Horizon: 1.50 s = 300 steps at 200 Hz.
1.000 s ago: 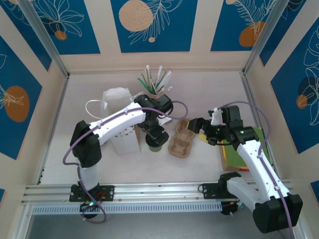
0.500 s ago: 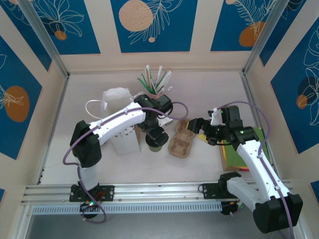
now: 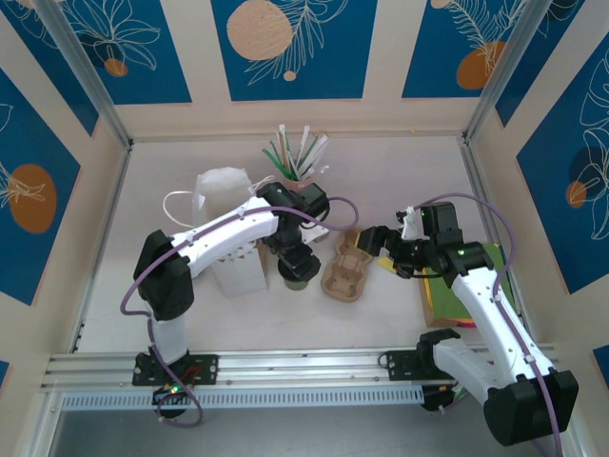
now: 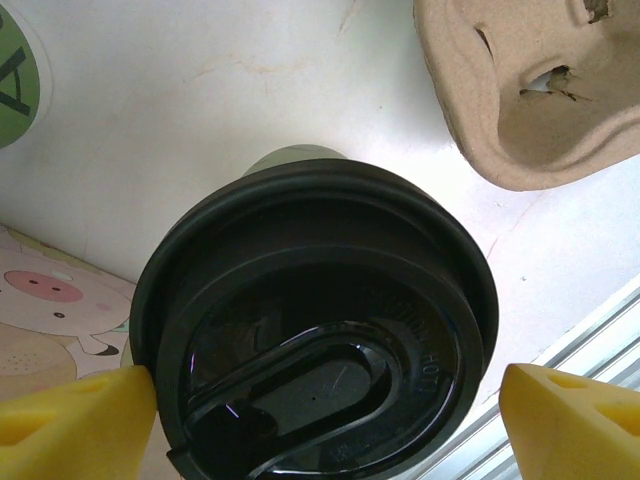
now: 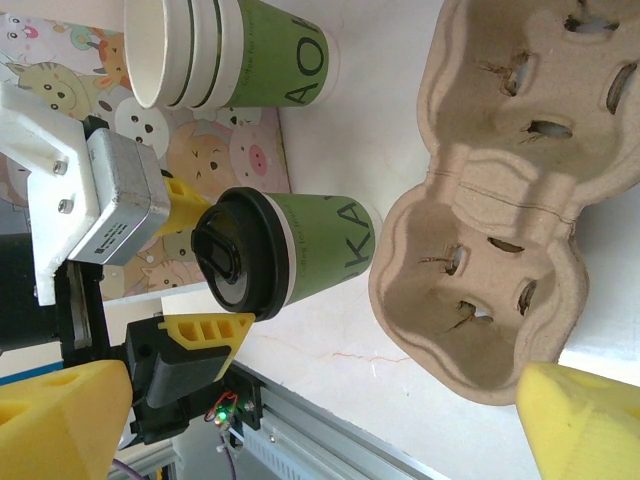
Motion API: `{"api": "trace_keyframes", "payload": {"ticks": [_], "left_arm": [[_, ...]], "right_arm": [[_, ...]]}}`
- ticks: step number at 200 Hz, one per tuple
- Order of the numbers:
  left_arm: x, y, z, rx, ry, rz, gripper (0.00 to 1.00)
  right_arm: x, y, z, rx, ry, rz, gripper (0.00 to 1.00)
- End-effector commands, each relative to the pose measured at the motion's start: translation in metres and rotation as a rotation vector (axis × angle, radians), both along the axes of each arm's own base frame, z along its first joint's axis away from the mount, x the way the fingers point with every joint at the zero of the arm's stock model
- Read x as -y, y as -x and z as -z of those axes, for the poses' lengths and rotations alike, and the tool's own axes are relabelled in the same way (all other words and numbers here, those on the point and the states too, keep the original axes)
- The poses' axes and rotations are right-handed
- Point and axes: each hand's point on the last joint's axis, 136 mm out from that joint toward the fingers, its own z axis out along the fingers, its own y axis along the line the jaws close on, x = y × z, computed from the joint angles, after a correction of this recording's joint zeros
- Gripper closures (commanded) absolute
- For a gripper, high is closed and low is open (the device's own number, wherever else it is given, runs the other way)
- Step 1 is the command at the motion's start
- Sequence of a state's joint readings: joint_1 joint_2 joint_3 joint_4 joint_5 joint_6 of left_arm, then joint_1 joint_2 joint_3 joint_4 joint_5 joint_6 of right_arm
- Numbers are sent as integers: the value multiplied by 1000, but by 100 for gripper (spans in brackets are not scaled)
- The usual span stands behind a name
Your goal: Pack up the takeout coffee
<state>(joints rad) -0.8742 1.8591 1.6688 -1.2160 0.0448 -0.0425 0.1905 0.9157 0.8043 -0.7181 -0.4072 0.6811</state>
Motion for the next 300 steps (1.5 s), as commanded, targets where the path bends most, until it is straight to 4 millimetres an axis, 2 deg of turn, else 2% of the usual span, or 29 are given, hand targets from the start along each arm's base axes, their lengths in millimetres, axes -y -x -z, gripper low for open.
{"api": "trace_keyframes", "payload": {"ticks": [1, 74, 101, 206, 269, 300], "left_arm": [[-6, 3, -1, -20, -2, 5, 13], [-5, 3, 1, -23, -8, -15, 20], [-4, 4, 1, -27, -6, -33, 20], [-8, 2, -5, -32, -44, -326, 20], [-2, 8, -6, -50, -54, -449, 21], [-3, 7, -9, -28, -57, -441, 20]], "right_arm": [[-2, 3, 0, 1, -2, -15, 1], [-2, 3, 2, -1, 0, -11, 1], [-2, 2, 2, 0, 0, -11, 1], [-2, 1, 4, 3, -1, -8, 1], [-2, 0, 7, 3, -3, -7, 1], [-2, 0, 6, 5, -3, -8, 1]]}}
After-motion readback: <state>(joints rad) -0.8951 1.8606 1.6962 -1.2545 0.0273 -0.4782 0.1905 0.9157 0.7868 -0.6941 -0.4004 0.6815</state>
